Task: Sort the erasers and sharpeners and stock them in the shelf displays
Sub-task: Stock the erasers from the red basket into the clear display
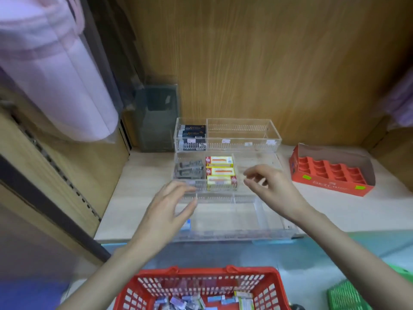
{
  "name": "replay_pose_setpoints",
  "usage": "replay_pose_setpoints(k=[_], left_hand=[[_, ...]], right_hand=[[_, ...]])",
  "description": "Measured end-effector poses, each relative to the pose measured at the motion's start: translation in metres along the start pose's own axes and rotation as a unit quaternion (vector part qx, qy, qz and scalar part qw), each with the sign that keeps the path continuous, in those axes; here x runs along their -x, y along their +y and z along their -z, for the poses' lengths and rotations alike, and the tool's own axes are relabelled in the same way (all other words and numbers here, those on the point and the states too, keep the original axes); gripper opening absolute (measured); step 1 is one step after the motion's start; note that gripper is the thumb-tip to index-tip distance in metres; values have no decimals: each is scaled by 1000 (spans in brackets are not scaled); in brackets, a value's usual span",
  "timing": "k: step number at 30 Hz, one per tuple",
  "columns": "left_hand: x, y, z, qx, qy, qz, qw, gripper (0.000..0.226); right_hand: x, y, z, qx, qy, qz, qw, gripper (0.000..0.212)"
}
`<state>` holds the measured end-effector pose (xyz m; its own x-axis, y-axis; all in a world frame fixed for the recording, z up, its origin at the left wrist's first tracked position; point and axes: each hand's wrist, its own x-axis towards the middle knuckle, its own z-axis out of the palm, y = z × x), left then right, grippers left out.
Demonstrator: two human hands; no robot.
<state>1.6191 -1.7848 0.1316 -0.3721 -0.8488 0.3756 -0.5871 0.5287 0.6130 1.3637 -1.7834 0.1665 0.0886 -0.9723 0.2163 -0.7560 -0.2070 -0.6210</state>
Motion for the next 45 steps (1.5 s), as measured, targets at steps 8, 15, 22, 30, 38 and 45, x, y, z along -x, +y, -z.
replay_pose_setpoints(k=[8, 15, 22, 30, 38, 45], left_hand=[[133, -42, -52, -83, -214, -39, 972, 21], [243, -115, -120, -62, -331, 241, 910, 40], [283, -165, -180, -68, -325, 365, 870, 67], [280, -195, -228, -78, -314, 324, 889, 53], [265, -195, -260, -106, -329, 305, 887, 66], [266, -185, -276, -46, -294, 344, 891, 32]], right_hand=[[141, 18, -77, 28, -235, 9, 972, 14], [221, 75, -199, 182, -418, -60, 888, 30], [244, 127, -285, 122, -381, -193, 896, 56], [233, 175, -338, 124, -433, -223, 864, 80], [231, 181, -367, 176, -397, -242, 867, 87], [230, 180, -371, 69, -392, -288, 871, 70]])
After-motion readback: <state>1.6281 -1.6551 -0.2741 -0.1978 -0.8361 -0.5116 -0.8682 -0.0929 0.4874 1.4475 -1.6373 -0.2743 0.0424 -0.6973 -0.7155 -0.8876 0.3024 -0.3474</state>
